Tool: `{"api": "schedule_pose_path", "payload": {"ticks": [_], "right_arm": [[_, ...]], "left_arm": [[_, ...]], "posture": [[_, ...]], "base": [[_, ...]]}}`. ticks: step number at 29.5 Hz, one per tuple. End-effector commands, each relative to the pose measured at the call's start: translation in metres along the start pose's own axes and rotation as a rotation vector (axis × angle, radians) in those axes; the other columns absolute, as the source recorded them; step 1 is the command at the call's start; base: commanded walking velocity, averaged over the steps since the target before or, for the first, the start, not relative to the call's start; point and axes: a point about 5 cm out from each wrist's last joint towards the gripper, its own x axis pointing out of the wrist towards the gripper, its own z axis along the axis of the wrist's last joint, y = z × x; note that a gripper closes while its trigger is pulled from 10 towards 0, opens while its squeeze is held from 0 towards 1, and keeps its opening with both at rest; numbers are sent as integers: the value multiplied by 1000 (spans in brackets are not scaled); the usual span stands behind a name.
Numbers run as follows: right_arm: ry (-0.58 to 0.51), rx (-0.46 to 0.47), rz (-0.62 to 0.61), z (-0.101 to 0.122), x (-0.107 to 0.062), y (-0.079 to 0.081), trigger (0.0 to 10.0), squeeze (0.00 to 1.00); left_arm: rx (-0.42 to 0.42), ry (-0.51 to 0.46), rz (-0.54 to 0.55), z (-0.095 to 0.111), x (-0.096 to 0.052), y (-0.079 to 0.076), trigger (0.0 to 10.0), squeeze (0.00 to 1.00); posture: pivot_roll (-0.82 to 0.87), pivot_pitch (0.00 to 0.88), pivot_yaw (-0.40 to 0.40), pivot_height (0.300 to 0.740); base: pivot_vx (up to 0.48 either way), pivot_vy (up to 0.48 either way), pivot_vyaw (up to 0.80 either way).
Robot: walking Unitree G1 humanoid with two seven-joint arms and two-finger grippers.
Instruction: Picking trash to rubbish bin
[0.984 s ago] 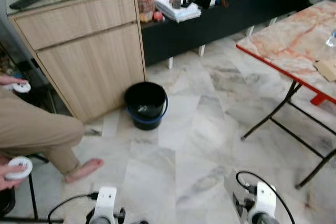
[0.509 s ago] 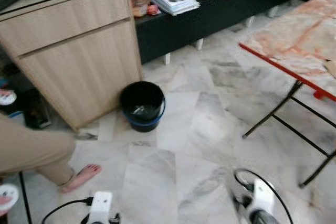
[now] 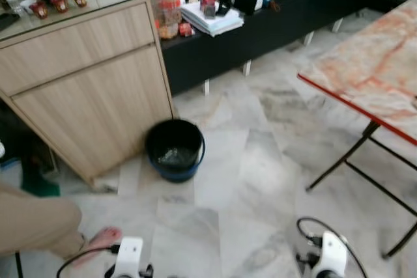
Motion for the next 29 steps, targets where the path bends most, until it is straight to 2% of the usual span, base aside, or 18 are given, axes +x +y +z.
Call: {"api": "schedule_pose_path", "payload": {"ticks": [1,23,26,29], "right_arm": [[0,8,-27,-1,-2,-9,10000,0],[19,-4,-34,-5,-2,-8,10000,0],[35,-42,-28,-7,-2,-8,10000,0],[45,-28,-37,-11,-4,-11,10000,0]], "left_arm": [[-9,8,1,-1,0,-2,10000,0],[-9,14,8,-2,0,2,10000,0],[-9,10,9,-1,0,2,10000,0],[-16,4,10,-2,0,2,10000,0]], "posture": [[-84,159,28,740],[-68,182,36,740],[-68,182,36,740],[-62,181,35,740]], "base": [[480,0,0],[480,0,0],[480,0,625],[470,0,800]]}}
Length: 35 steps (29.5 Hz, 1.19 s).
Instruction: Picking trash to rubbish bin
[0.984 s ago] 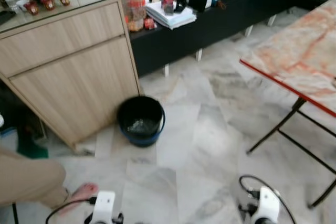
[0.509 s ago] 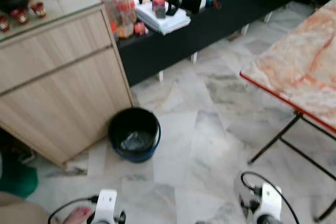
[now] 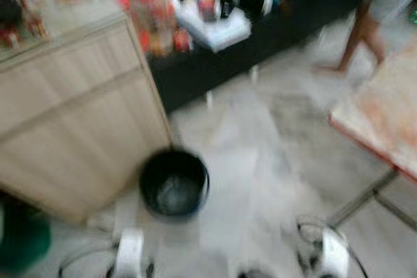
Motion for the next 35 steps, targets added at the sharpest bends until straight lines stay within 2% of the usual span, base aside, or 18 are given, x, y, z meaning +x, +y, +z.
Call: {"api": "schedule_pose_path", "payload": {"ticks": [1,10,14,22,30,35], "right_arm": [[26,5,22,-8,0,9,10000,0],[42,8,19,-18,-3,6,10000,0],[37,29,17,-19,-3,6,10000,0],[37,9,25,-17,-2,10,10000,0],[39,0,29,-18,-2,15,10000,0],[39,8,26,-19,-3,12,10000,0]], "left_arm": [[1,48,33,-14,-3,12,10000,0],[-2,49,20,-14,-3,9,10000,0],[-6,49,20,-14,-3,9,10000,0],[-10,48,19,-14,-3,9,10000,0],[-15,51,20,-14,-3,8,10000,0],[-19,51,22,-14,-3,8,10000,0]], "posture": [[-62,181,35,740],[-59,168,35,740],[-58,163,35,740],[-60,149,33,740],[-60,150,27,740],[-59,152,25,740]], "base": [[251,0,631],[28,0,519],[0,0,0],[0,0,0],[0,0,734],[0,0,81]]}}
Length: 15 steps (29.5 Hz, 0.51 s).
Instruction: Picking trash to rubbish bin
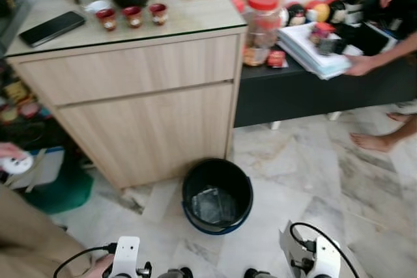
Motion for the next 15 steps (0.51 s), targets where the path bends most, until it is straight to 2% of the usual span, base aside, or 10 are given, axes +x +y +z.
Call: {"api": "schedule_pose_path", "payload": {"ticks": [1,6,9,15], "right_arm": [[16,3,-15,-7,-2,-6,10000,0],[17,-8,-22,-7,-4,-15,10000,0],[19,-29,-20,-6,-4,-18,10000,0],[16,-11,-27,-6,-4,-20,10000,0]], "left_arm": [[-8,29,5,-6,-1,1,10000,0],[-11,25,8,-5,-1,2,10000,0],[-10,25,9,-5,-1,2,10000,0],[-10,26,8,-5,-1,2,10000,0]], "posture": [[-59,152,25,740],[-58,154,23,740],[-58,154,23,740],[-58,154,23,740]], "base": [[0,0,0],[0,0,91],[0,0,800],[0,0,800]]}}
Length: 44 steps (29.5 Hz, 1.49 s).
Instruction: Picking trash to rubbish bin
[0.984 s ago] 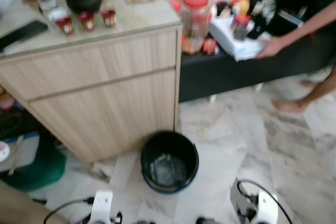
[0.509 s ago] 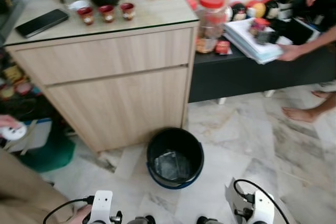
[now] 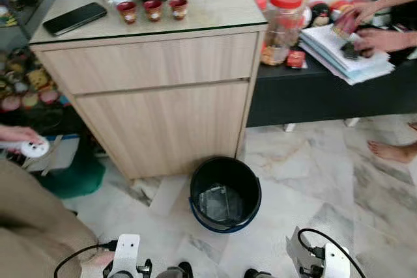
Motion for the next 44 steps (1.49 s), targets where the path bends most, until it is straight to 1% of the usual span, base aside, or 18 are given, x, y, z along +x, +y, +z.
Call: {"api": "schedule_pose_path", "payload": {"ticks": [1,3,7,9,13,15,16,18,22,23,25,28,29,30,34,37,41,44], "right_arm": [[4,23,-8,-4,-1,-2,10000,0],[0,43,-13,-3,-1,-2,10000,0],[-1,40,-11,-3,-1,-2,10000,0],[-5,28,-5,3,1,2,10000,0],[-10,10,2,8,2,5,10000,0],[-9,-6,7,8,3,7,10000,0],[-10,-3,7,9,3,7,10000,0],[-9,43,-3,8,3,8,10000,0],[-39,53,2,11,3,9,10000,0],[-78,65,13,18,4,8,10000,0],[-144,59,35,32,4,7,10000,0],[-263,24,86,55,3,8,10000,0],[-263,24,86,55,3,8,10000,0],[-346,24,125,71,1,9,10000,0],[-393,10,152,80,0,12,10000,0],[-375,-33,152,77,1,15,10000,0],[-312,-66,123,61,2,17,10000,0],[-277,-67,126,51,3,22,10000,0]], "left_arm": [[-9,39,8,-10,-2,2,10000,0],[-7,35,8,-9,-2,2,10000,0],[-7,29,8,-8,-2,1,10000,0],[-7,17,9,-6,-2,1,10000,0],[-7,14,13,-8,-2,1,10000,0],[-7,15,13,-9,-2,1,10000,0],[-7,16,13,-9,-3,1,10000,0],[-7,16,14,-9,-3,1,10000,0],[-7,-11,10,-5,-2,0,10000,0],[-9,-31,10,-1,-1,-1,10000,0],[-8,-59,7,4,-1,-2,10000,0],[3,-135,-11,16,0,-6,10000,0],[3,-135,-11,16,0,-6,10000,0],[0,-171,-14,21,-1,-7,10000,0],[-7,-180,-13,22,-1,-7,10000,0],[-7,-170,-12,18,-1,-7,10000,0],[-4,-149,-9,13,-2,-7,10000,0],[-2,-148,-8,12,-2,-6,10000,0]], "posture": [[-58,154,23,740],[-58,154,23,740],[-60,158,21,740],[-60,158,21,740],[-60,158,21,740],[-60,158,21,740],[-60,158,21,740],[-60,158,21,740],[-58,157,20,740],[-58,157,20,740],[-53,158,20,740],[-57,161,21,740],[-57,161,21,740],[-58,161,21,740],[-58,160,21,740],[-59,159,21,740],[-58,155,24,740],[-58,155,24,740]], "base": [[0,0,0],[0,0,0],[0,0,0],[0,0,0],[0,0,0],[240,0,753],[0,0,800],[240,0,0],[241,0,0],[240,0,0],[0,0,0],[80,0,0],[0,0,0],[244,0,0],[182,0,0],[240,0,0],[240,0,481],[160,0,800]]}}
